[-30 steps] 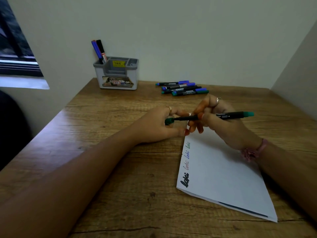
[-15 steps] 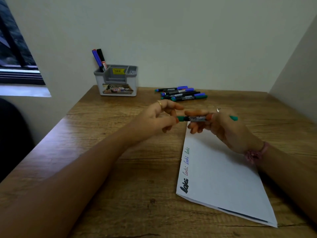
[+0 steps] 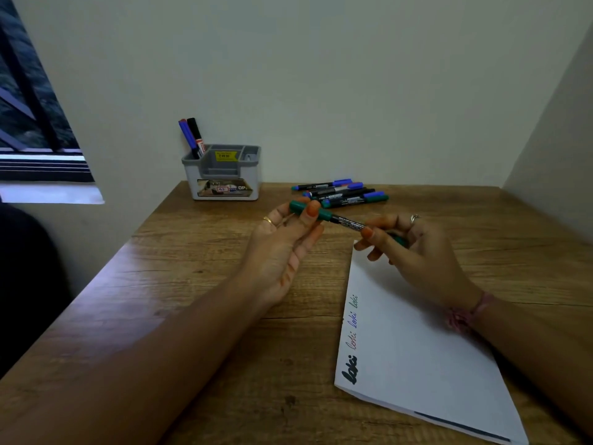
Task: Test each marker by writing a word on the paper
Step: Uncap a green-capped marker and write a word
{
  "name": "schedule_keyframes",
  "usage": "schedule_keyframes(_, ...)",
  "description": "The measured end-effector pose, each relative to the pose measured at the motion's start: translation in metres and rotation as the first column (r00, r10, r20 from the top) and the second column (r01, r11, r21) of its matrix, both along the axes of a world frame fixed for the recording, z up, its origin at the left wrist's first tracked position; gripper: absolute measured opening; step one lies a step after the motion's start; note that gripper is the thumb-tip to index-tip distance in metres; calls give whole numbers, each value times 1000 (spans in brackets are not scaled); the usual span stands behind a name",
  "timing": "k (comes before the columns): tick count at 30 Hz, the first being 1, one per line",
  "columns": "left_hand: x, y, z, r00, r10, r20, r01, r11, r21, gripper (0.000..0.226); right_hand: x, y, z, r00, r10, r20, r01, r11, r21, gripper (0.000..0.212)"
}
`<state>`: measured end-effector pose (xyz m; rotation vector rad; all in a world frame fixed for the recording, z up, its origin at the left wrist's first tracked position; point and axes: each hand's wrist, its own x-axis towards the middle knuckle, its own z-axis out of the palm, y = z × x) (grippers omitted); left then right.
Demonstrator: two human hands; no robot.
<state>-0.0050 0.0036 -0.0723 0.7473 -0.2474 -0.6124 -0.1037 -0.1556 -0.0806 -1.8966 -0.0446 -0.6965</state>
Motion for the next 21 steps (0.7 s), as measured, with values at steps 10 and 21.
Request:
schedule_keyframes(10, 0, -6, -5, 1000, -7, 5, 7, 999, 48, 32, 2, -4, -7, 996, -49, -80, 38, 989, -140, 25)
schedule_keyframes(21, 61, 33, 22, 947, 315, 71, -312, 949, -53, 25, 0, -24, -11, 927, -51, -372, -201, 769, -606, 62)
